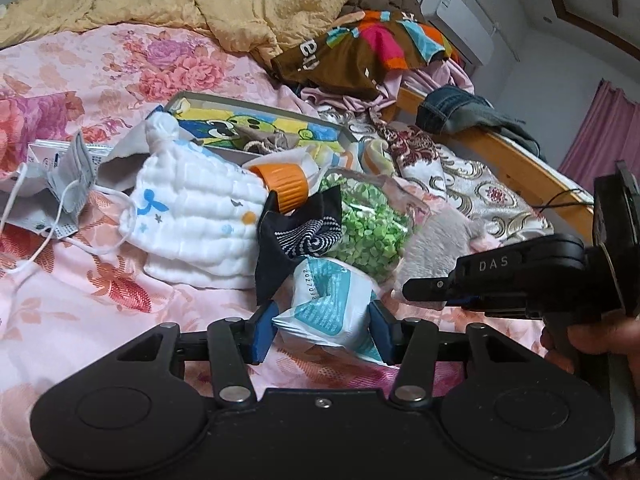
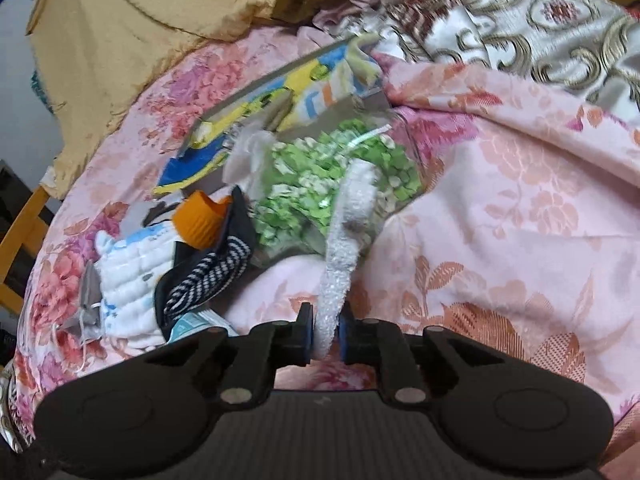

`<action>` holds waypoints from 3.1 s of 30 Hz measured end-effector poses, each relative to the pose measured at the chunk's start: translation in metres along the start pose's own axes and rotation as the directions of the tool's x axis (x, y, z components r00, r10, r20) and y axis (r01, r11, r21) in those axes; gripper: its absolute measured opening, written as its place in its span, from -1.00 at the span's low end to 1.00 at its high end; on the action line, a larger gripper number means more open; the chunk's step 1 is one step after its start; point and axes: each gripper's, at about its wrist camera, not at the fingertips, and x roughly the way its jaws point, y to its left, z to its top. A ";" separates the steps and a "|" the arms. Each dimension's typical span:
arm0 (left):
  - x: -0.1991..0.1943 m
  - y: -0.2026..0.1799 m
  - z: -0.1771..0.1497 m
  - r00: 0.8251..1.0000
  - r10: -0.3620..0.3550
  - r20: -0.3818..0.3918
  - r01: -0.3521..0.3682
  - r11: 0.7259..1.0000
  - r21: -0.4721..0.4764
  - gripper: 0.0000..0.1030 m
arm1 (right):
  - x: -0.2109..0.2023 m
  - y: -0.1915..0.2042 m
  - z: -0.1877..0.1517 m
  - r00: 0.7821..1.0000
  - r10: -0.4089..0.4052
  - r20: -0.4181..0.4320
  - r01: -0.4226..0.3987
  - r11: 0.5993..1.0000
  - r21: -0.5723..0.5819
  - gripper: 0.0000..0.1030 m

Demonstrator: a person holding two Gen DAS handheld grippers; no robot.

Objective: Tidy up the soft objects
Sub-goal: 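Grasp the blue-white wipes pack with the left gripper while the right gripper grasps the sparkly white strip, then place the wipes pack and sparkly strip onto the picture tray and release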

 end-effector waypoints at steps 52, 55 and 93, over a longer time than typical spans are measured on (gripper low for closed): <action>0.106 0.041 0.199 0.960 0.205 0.191 -0.186 0.976 -0.113 0.00 | 0.099 0.052 0.163 0.958 0.164 0.233 -0.088 0.948 -0.306 -0.78; 0.125 0.049 0.203 0.960 0.222 0.173 -0.198 0.969 -0.146 0.00 | 0.114 0.050 0.174 0.963 0.170 0.208 -0.106 0.951 -0.290 -0.78; 0.212 0.057 0.183 0.921 0.388 0.032 -0.371 0.901 -0.225 0.07 | 0.160 0.023 0.192 0.981 0.194 0.018 -0.189 0.970 -0.154 -0.41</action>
